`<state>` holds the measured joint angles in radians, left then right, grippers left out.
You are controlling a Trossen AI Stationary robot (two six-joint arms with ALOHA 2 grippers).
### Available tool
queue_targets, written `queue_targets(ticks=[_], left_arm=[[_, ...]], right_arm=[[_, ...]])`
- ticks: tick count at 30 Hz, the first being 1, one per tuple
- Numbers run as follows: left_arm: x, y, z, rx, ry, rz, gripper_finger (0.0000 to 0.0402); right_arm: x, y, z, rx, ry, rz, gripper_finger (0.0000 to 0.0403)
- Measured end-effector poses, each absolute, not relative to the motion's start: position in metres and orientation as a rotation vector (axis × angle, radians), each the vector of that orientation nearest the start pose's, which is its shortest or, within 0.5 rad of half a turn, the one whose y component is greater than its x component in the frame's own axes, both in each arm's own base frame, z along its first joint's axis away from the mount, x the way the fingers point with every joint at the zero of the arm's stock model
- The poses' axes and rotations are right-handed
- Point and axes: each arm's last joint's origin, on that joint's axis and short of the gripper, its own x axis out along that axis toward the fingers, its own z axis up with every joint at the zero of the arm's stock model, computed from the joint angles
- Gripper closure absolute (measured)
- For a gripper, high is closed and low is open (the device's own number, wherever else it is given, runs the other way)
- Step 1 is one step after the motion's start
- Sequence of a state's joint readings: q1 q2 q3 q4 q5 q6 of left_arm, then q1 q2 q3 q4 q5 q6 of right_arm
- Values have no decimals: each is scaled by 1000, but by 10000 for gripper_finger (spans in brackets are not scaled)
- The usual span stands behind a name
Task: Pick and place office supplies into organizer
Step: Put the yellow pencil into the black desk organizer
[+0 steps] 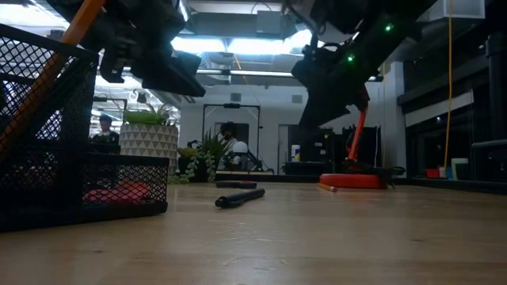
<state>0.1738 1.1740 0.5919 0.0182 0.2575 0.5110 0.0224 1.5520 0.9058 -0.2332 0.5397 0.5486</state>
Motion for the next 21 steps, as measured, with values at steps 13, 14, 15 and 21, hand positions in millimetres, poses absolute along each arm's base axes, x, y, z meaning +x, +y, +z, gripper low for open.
queue_targets(ticks=[13,14,15,21], left_arm=[[235,36,212,528,524,-179,347],[235,36,212,532,527,-171,347],[235,36,212,535,532,-159,347],[234,39,211,557,561,-84,347]], right_arm=[[296,-28,189,468,753,-822,245],[296,-30,189,472,754,-823,245],[296,-31,189,482,755,-821,245],[297,-37,182,527,784,-827,244]])
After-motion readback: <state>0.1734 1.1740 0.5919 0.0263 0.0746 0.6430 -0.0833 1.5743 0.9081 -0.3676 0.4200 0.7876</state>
